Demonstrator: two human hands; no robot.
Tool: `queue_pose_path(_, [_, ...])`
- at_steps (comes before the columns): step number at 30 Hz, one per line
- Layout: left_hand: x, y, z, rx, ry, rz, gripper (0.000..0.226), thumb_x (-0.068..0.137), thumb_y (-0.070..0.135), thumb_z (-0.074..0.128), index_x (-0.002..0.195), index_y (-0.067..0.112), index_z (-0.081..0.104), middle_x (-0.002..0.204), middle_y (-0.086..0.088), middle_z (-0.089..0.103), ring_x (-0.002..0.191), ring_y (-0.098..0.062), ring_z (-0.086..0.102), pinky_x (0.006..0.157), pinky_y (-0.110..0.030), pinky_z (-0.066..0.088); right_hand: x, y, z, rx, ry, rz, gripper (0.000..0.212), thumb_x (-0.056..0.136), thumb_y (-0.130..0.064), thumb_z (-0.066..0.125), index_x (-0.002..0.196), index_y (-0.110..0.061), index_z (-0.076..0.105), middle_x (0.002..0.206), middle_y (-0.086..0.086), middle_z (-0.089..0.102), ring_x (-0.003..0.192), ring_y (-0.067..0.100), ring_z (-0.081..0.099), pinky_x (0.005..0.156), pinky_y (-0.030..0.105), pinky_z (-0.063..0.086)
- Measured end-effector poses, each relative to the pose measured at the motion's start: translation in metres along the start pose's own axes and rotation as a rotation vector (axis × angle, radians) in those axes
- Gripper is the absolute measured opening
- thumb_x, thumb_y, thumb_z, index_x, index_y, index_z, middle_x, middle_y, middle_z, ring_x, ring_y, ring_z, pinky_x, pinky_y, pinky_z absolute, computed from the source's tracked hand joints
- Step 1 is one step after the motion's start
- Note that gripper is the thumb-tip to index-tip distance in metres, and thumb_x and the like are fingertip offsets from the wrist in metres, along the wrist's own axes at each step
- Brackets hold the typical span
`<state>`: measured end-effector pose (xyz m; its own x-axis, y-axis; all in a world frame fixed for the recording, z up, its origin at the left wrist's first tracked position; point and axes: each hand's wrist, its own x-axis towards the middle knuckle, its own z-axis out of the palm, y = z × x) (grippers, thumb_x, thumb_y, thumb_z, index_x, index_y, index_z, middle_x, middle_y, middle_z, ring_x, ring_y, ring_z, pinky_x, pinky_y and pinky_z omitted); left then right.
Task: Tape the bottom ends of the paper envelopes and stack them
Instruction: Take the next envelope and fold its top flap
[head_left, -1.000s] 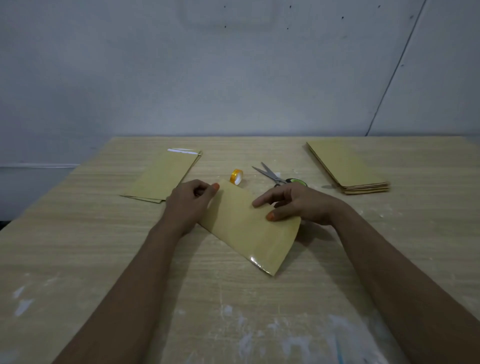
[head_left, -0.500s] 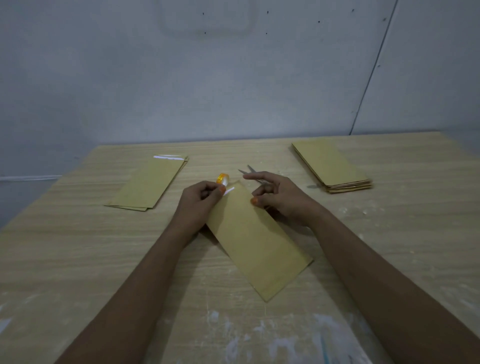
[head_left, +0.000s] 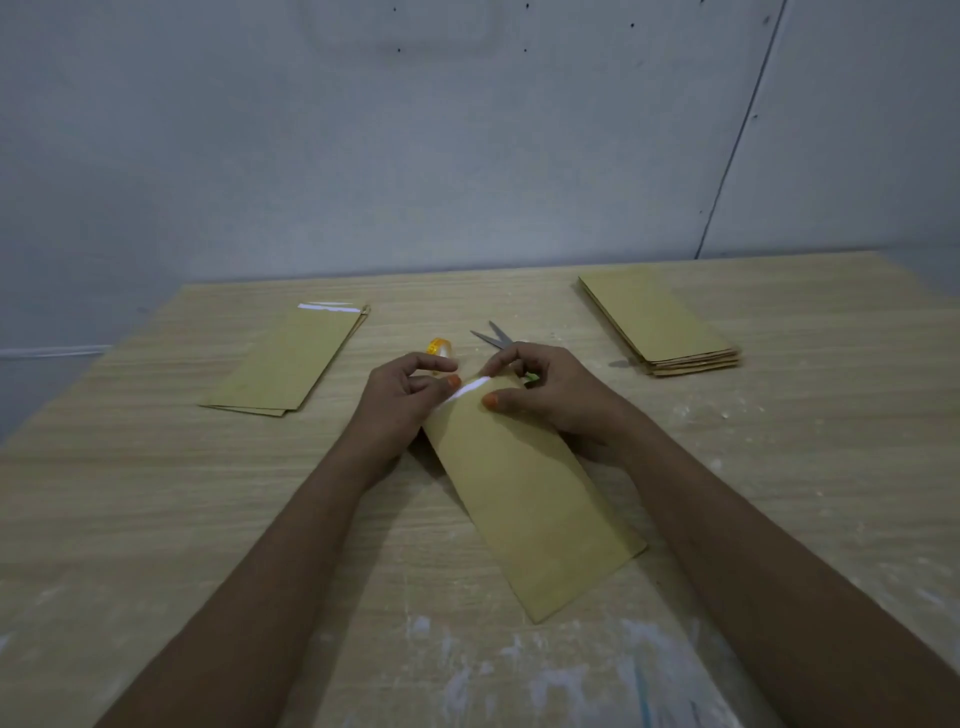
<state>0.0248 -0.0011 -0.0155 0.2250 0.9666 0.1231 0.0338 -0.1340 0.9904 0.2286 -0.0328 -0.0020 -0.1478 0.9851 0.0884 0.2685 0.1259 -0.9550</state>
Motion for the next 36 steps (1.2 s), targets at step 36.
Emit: queue_pose_path(36, [-0.001, -0.005, 0.0, -0.084, -0.014, 0.0, 0.017, 0.085, 0.001, 0.073, 0.098, 0.011, 0.068, 0.092, -0.025, 0.072, 0.081, -0.027, 0.065, 0.079, -0.039, 0.053, -0.005, -0.011, 0.01, -0.007, 0.099, 0.05, 0.011, 0.084, -0.015, 0.078, 0.086, -0.006, 0.072, 0.077, 0.0, 0.068, 0.065, -0.003, 0.062, 0.055, 0.017, 0.048])
